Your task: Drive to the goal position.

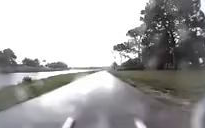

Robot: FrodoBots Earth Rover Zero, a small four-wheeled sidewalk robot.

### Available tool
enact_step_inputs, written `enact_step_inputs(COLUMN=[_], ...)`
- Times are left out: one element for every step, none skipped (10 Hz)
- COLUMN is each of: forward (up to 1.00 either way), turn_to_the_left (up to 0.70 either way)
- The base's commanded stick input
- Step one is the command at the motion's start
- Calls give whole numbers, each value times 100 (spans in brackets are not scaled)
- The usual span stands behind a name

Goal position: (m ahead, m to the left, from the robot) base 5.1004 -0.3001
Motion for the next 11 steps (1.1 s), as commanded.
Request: enact_step_inputs(forward=[100, 100, 100, 100, 100, 100, 100, 100, 100, 100, 100], turn_to_the_left=[0, 0, 0, 0, 0, 0, 0, 0, 0, 0, 0])
